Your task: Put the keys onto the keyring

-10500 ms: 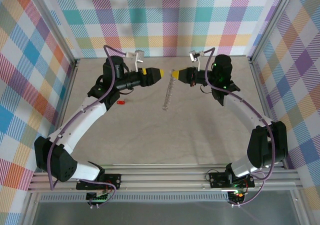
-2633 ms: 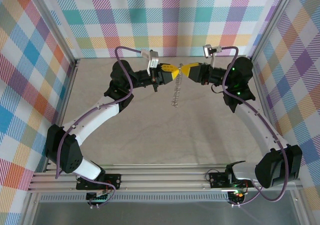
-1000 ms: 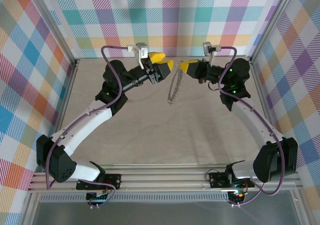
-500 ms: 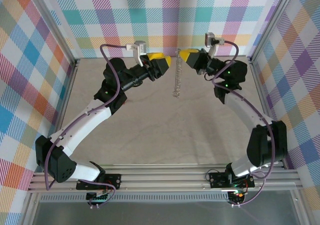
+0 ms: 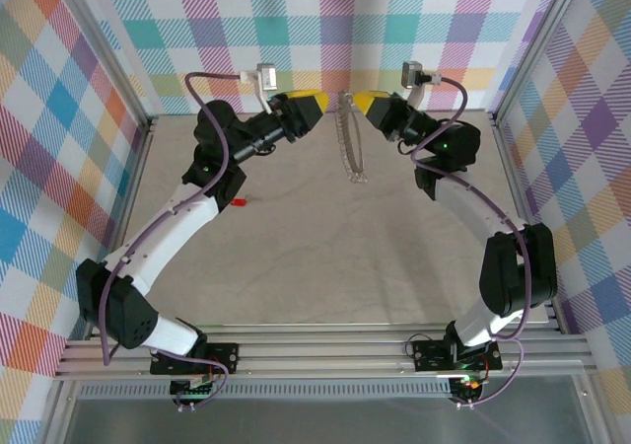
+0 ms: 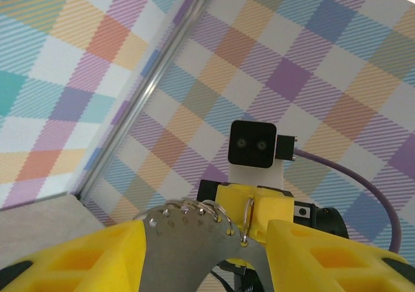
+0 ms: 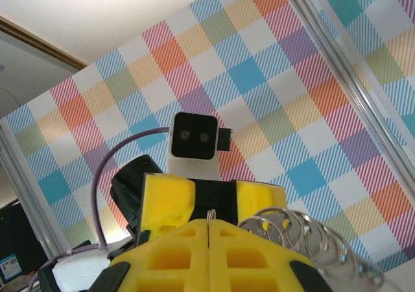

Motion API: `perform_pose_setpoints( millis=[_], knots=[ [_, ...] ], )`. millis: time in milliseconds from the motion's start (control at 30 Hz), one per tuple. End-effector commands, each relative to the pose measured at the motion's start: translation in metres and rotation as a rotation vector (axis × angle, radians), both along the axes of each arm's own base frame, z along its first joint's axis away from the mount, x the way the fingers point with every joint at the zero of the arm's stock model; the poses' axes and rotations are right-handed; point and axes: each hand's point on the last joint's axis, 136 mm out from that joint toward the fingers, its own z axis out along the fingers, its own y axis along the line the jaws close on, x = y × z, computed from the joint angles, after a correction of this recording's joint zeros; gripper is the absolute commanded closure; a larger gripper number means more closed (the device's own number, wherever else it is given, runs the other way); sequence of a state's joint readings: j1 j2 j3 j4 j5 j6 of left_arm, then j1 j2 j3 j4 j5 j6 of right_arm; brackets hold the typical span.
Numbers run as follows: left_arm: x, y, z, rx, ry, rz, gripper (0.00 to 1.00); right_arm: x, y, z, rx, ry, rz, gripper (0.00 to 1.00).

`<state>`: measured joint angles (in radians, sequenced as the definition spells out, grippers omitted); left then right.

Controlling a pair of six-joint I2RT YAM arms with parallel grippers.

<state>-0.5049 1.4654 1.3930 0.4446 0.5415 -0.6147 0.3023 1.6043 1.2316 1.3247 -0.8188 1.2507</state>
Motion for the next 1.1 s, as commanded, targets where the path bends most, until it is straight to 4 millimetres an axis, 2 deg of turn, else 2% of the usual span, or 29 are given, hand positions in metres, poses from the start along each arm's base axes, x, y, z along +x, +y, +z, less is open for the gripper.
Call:
perform_pose_setpoints(
  millis=[0,267,700,1067],
  knots=[
    [-0.016,-0.004,0.027,-0.050,-0.060,-0.100,0.50,-0.021,-0.006,0.023,0.059,-0.085,-0.002,1.00],
    [-0.025,-0.016,0.023,-0.036,-0.051,-0.177,0.54,-0.016,-0.005,0.013,0.053,-0.061,-0.007,1.00],
    [-0.023,-0.033,0.018,-0.017,-0.035,-0.206,0.58,-0.023,-0.006,0.011,0.047,-0.059,-0.004,1.00],
    [-0.027,-0.038,0.016,-0.006,-0.034,-0.219,0.65,-0.022,-0.006,0.009,0.046,-0.056,-0.005,1.00]
  ],
)
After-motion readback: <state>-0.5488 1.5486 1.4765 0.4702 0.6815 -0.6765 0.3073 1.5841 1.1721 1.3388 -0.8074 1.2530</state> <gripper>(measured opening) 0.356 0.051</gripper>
